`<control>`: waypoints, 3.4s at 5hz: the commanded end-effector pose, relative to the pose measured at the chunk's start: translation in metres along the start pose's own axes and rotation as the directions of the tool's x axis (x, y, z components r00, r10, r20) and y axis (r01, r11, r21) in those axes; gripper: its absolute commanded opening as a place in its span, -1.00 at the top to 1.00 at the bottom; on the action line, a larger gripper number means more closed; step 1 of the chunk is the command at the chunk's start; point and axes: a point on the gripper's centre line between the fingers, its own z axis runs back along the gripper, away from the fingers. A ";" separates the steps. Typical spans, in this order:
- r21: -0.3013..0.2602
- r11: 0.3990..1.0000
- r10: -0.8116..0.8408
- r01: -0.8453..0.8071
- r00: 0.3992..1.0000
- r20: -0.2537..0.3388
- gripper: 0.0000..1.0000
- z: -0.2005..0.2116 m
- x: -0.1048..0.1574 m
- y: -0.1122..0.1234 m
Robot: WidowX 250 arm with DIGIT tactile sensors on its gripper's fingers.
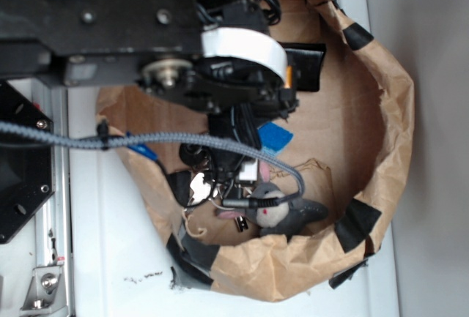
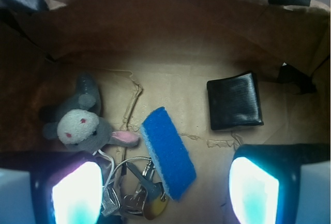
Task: Grab the black box.
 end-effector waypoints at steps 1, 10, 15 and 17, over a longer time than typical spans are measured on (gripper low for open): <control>0.008 1.000 0.009 -0.010 0.999 0.033 -1.00 0.008 0.008 0.004; 0.054 0.997 -0.053 0.057 0.996 -0.073 -1.00 -0.038 0.025 0.052; 0.157 0.987 -0.020 0.027 0.999 -0.041 -1.00 -0.082 0.024 0.068; 0.055 0.996 -0.067 0.067 0.998 -0.003 -1.00 -0.074 0.033 0.051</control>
